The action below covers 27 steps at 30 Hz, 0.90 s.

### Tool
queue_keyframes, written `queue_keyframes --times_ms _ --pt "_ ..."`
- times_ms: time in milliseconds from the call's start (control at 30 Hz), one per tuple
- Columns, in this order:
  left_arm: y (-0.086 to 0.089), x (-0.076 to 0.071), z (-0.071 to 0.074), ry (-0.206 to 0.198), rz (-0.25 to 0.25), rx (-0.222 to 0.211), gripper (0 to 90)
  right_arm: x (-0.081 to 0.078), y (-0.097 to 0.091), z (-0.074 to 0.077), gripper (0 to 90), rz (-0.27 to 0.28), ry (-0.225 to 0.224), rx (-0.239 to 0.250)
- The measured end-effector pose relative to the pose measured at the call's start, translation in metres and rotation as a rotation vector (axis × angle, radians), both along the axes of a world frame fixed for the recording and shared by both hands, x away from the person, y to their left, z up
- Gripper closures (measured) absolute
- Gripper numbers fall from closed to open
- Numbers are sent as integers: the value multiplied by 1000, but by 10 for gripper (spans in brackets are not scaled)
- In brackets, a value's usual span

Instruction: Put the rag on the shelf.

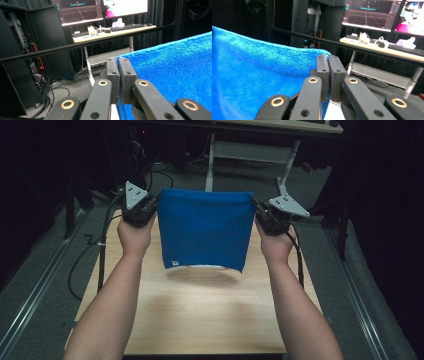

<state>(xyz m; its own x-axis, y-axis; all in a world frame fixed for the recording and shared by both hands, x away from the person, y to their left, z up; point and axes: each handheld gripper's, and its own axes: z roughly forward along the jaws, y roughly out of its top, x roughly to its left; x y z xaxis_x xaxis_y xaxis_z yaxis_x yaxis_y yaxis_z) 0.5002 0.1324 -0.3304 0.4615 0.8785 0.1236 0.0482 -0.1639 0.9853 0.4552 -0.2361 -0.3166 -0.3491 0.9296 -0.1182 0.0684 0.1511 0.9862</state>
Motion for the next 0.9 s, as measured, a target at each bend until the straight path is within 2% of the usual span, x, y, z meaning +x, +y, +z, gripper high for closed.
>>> queue_keyframes --times_ms 67,200,333,400,500,633,700,833,900 --pt "-5 4 -2 14 -5 24 879 7 -2 -3 885 -20 13 -12" --pt "-12 8 -6 25 -22 40 879 22 -10 -7 885 -57 45 -29" --pt "-15 14 -12 51 -20 46 878 29 -12 -11 886 -69 63 -57" --pt "-16 17 -17 68 -17 62 878 31 -12 -14 885 -72 73 -64" --pt "-17 24 -27 105 -14 89 878 35 -11 -21 885 -72 92 -75" --pt "-16 31 -41 159 -20 96 878 41 -9 -33 885 -68 127 -91" --pt "-17 35 -51 208 -31 106 878 44 -9 -41 885 -64 153 -103" --pt "-16 38 -70 273 -62 106 878 48 -11 -60 886 -63 204 -107" --pt "-17 38 -78 282 -70 122 878 49 -12 -68 885 -68 225 -107"
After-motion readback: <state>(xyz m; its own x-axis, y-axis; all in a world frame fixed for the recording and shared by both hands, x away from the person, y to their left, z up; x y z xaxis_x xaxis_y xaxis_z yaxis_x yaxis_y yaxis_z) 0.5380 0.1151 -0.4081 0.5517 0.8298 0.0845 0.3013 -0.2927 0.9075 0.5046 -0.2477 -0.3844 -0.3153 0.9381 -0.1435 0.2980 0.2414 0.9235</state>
